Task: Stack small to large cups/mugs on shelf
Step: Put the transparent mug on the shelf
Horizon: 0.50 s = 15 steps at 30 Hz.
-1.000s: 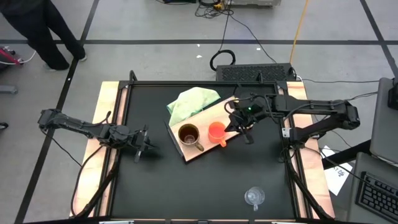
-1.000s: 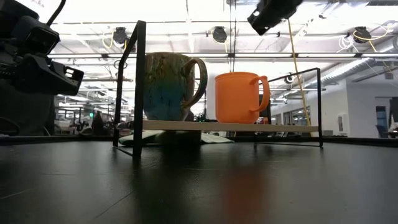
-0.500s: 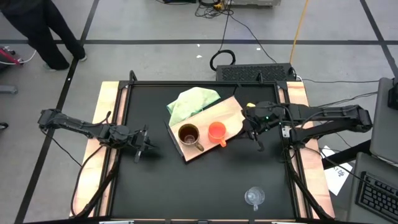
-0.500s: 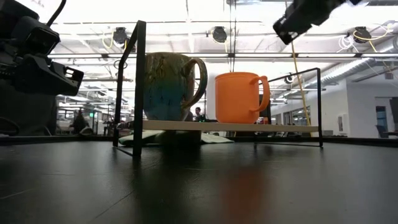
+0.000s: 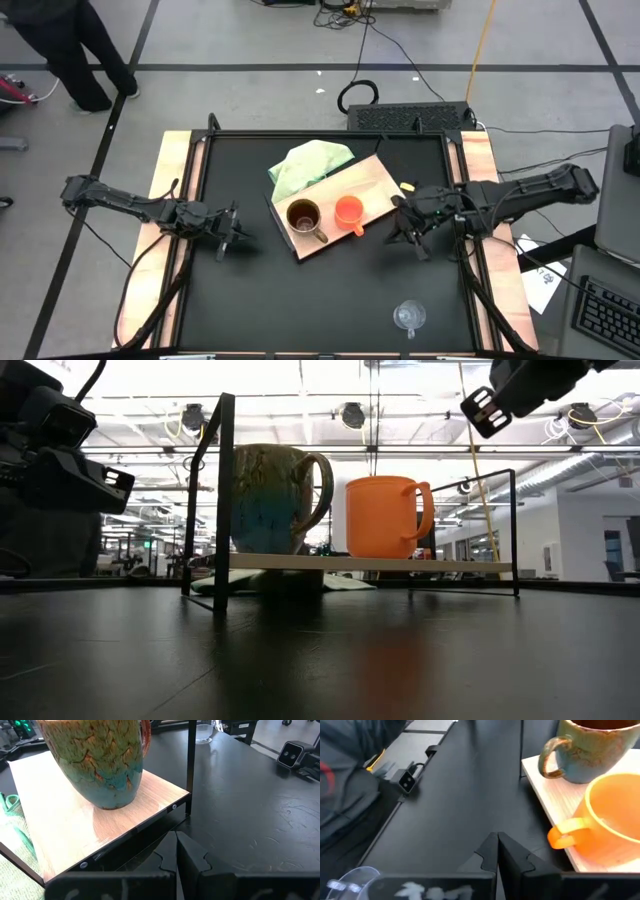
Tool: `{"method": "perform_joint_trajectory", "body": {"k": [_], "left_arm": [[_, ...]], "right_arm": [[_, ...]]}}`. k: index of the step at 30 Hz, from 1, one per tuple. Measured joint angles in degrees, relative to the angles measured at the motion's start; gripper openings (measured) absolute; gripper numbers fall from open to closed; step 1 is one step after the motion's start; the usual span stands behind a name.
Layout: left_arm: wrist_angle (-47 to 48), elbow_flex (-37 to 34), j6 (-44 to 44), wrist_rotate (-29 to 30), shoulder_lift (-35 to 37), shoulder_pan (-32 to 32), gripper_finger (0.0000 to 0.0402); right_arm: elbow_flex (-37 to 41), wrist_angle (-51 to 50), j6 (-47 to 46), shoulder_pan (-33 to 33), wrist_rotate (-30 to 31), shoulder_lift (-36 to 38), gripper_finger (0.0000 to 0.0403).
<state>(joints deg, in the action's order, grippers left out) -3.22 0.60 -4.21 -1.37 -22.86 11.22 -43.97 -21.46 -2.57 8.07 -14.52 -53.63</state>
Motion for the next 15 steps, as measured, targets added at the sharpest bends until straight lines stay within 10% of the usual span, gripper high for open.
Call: {"method": "perform_joint_trajectory", "body": {"k": [15], "left_arm": [[0.0,0.0,0.0,0.1,0.0,0.0,0.0005]], "right_arm": [[0.0,-0.2,0.3,3.4,1.4,0.0,0.0000]]}}
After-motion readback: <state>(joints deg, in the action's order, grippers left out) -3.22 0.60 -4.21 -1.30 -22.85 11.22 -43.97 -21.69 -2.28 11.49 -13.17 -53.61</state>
